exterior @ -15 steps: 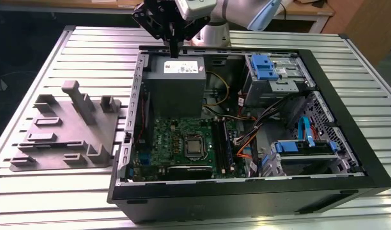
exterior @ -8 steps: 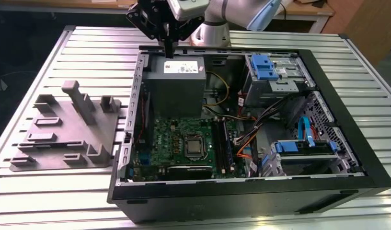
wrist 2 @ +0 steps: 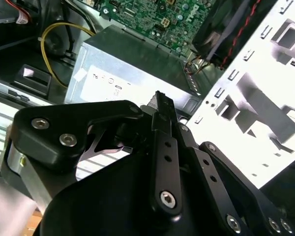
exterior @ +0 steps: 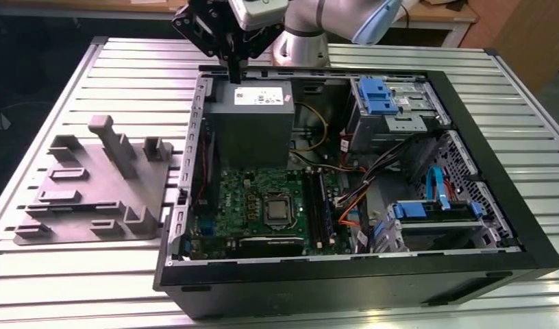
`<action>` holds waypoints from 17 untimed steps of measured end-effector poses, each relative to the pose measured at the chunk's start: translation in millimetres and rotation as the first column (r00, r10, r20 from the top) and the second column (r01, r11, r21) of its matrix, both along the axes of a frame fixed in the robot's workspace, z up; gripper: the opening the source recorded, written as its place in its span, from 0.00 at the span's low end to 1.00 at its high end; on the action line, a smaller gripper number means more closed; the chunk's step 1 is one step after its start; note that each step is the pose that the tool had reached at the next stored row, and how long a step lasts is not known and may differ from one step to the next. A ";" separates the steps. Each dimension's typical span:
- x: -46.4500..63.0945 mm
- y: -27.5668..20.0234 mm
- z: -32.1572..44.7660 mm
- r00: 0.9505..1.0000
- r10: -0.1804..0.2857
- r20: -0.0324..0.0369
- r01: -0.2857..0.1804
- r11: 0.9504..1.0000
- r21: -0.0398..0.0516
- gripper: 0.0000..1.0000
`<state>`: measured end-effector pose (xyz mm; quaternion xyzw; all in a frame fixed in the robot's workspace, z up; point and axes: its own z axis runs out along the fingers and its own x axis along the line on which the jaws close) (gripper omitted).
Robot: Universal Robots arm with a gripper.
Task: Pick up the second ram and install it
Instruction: 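Reach for the second ram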
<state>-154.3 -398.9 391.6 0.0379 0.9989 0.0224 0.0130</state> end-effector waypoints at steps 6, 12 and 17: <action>-13.8 0.0 -1.0 1.000 0.000 0.000 0.000 1.000 0.000 0.10; -28.9 0.0 -2.3 1.000 0.000 0.000 0.000 1.000 0.000 0.10; -40.8 0.0 -3.6 1.000 0.000 0.000 0.000 1.000 0.000 0.10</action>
